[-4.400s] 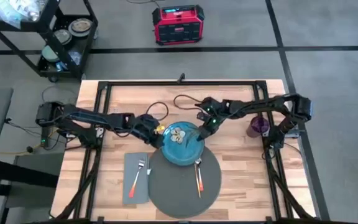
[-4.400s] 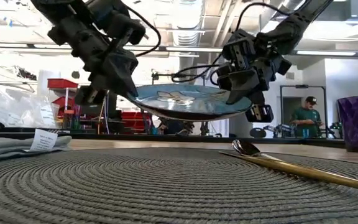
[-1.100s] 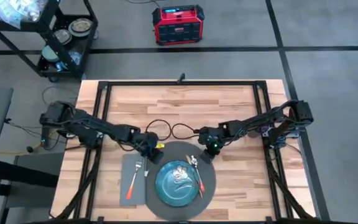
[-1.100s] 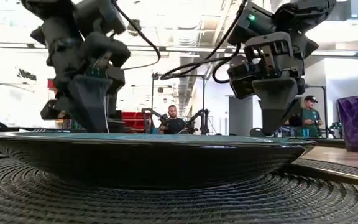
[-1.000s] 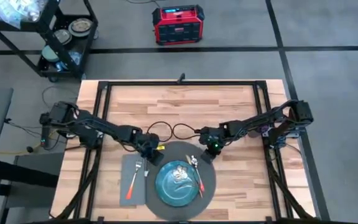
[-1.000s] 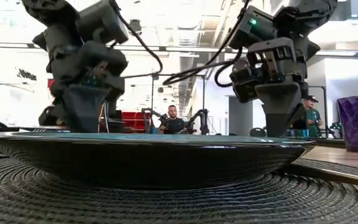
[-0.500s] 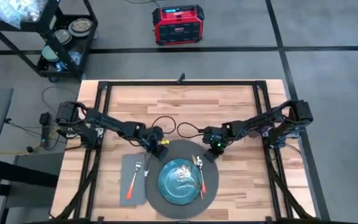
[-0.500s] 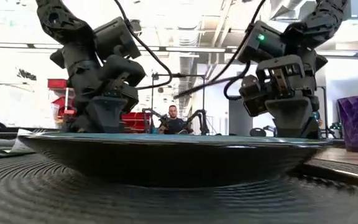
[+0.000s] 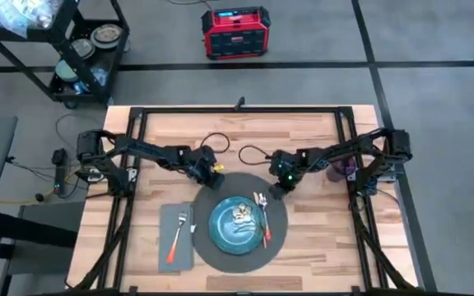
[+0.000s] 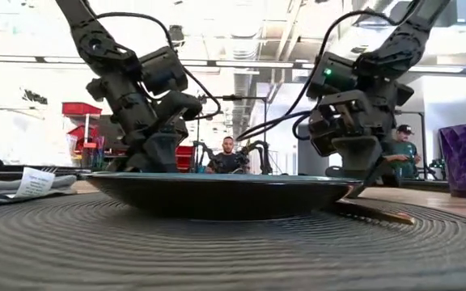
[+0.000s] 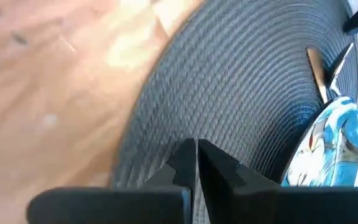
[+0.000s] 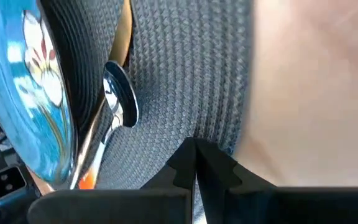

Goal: Set table place
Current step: Adjust the gray table mat

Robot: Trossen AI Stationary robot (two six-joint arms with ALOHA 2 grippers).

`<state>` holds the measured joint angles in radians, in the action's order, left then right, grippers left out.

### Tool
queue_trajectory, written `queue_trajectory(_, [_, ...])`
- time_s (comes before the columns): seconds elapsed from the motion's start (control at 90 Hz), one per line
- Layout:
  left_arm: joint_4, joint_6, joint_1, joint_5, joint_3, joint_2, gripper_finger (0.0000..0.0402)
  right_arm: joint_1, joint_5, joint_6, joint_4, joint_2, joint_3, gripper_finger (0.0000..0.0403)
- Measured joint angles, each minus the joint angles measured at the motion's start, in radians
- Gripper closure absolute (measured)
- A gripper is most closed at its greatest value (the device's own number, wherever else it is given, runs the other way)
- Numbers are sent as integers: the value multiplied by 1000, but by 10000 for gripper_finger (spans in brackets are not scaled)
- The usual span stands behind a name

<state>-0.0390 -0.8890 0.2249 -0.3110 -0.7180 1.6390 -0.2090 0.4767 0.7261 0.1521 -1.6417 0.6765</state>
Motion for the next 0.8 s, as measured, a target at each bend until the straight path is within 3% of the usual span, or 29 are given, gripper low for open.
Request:
queue_trajectory(0.3, [-37, 84, 83, -6, -58, 0, 401, -133, 41, -55, 31, 0, 0, 403])
queue_trajectory(0.8, [-55, 132, 91, -25, -74, -3, 401, -160, 45, -77, 33, 15, -1, 403])
